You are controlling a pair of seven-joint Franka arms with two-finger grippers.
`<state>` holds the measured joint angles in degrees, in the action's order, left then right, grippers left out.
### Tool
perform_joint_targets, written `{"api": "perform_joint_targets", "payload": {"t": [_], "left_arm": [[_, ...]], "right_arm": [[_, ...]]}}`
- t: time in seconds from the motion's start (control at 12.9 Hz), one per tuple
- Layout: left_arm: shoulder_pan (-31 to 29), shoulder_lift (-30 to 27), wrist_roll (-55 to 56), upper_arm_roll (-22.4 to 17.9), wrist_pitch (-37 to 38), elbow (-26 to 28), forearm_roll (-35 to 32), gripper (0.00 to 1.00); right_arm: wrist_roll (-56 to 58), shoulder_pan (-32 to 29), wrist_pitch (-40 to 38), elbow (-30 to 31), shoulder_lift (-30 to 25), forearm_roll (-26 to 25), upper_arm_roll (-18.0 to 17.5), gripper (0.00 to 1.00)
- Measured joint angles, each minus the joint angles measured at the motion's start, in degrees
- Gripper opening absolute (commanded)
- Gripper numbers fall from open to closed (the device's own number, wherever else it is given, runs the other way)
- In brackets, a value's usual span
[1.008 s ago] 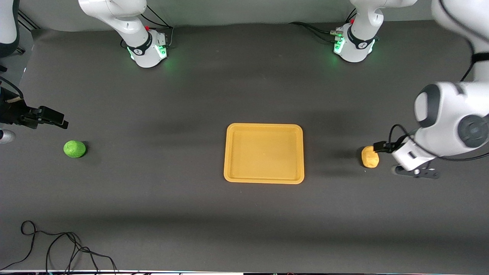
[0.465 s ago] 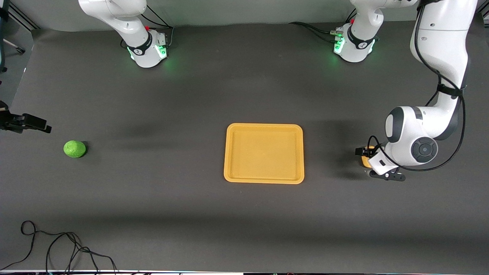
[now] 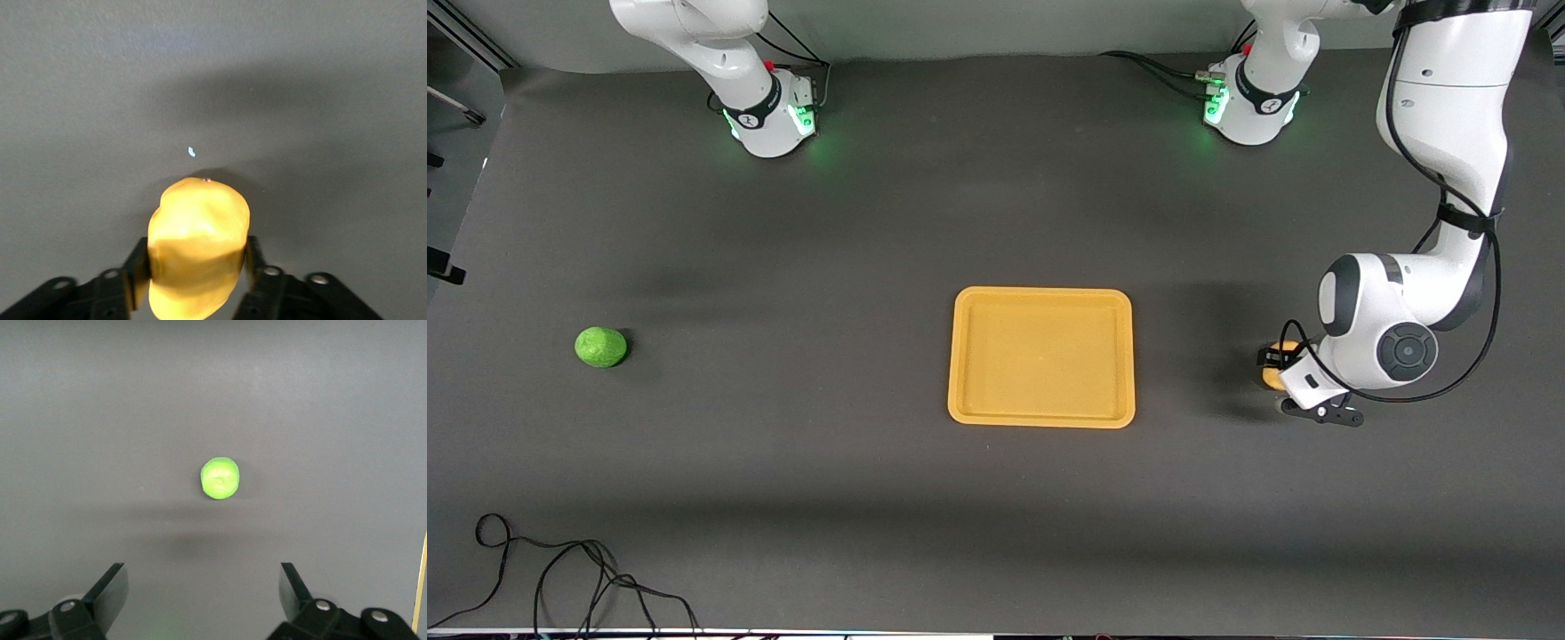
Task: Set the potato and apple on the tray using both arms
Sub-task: 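Carry the potato onto the tray while the right gripper grasps the apple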
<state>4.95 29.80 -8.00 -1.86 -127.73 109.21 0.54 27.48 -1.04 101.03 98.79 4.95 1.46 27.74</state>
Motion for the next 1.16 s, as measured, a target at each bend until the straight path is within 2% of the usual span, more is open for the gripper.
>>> {"api": "perform_joint_targets", "payload": {"t": [0.16,0.31,0.54,0.7,0.78,1.01,1.09,1.16], "left_arm": [[0.72,-2.2,2.77,0.62,3.54,-1.44,0.23,0.28],[3.94,-4.87,10.16,1.71,10.25,-4.78,0.38,0.26],[10.25,-5.69,26.97,5.93,12.87,-9.64,1.33,0.27],[12.86,-3.71,36.38,9.47,12.84,-11.52,2.45,0.28],[14.27,-1.91,39.72,10.29,12.29,-12.34,2.65,0.31],[17.9,3.99,45.88,10.59,7.14,-13.25,2.68,0.33],[18.45,5.66,46.53,10.59,5.8,-13.42,2.68,0.37],[18.58,6.72,46.74,10.58,5.35,-13.68,2.68,0.51]], "right_arm": [[0.07,0.1,4.42,3.62,0.01,0.04,0.05,1.0],[0.29,0.16,12.91,10.14,0.45,0.48,0.06,1.0],[3.41,0.2,23.93,18.56,3.45,5.87,0.1,1.0],[6.73,0.22,28.5,20.13,7.75,10.32,0.1,1.0],[8.39,0.23,30.35,20.25,10.11,12.53,0.09,1.0],[15.08,0.22,35.19,20.26,16.84,20.24,0.11,1.0],[17.47,0.19,36.6,20.26,18.86,22.71,0.16,1.0],[19.64,0.14,37.93,20.24,20.69,24.93,0.22,1.0]]}}
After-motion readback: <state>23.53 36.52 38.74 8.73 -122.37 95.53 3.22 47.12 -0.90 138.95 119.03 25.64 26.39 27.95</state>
